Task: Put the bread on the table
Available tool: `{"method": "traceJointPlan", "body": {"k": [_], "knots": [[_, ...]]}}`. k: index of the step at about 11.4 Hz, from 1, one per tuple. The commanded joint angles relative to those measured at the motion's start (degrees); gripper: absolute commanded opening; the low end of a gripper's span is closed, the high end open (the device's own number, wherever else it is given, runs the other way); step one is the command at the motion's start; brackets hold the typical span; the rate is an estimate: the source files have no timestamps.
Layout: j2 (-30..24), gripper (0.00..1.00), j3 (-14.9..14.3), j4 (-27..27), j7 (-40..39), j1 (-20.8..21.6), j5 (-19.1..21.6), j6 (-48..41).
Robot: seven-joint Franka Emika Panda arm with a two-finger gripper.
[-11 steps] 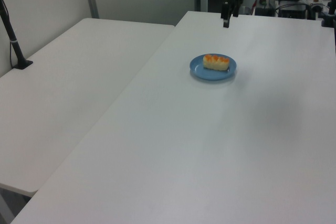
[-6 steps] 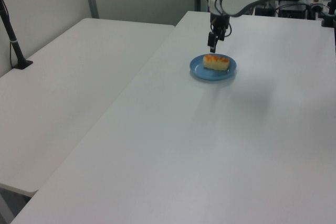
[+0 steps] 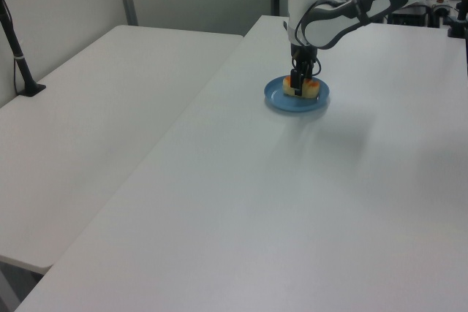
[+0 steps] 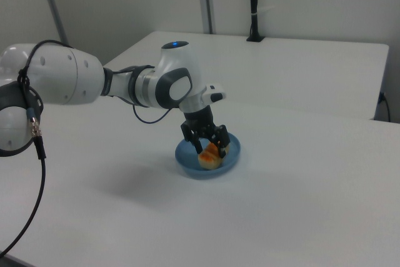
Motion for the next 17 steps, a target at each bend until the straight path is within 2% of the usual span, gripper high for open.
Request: {"method": "traceJointPlan", "body": {"k": [1, 3, 4, 5, 7, 9, 11, 13, 16, 17], "knots": [[-0.5, 0.81, -1.68, -2.06, -0.56, 0.84, -0.4, 2.41], [-0.76, 0.51, -1.68, -2.06, -0.56, 1.1, -0.31, 2.32], [-1.46, 0.48, -1.68, -2.06, -0.13, 1.37, -0.05, 1.8], [-3.47, 0.48, -1.59, -2.24, 0.23, 1.37, 0.21, 1.53], [-10.66, 0.48, -1.33, -6.17, -0.03, 2.67, 0.57, -1.7], [-17.17, 0.48, -0.45, -9.25, -0.47, 6.45, 0.66, -11.43], [-21.92, 0.48, 3.58, -15.39, 2.84, 9.61, 0.66, -13.23], [-22.83, 0.48, 5.52, -19.36, 8.29, 13.39, 0.66, -14.19], [-21.52, 0.49, 10.09, -22.1, 12.87, 13.5, 0.66, -14.55], [-20.38, 0.56, 10.88, -22.1, 14.89, 13.5, 0.57, -14.2]]}}
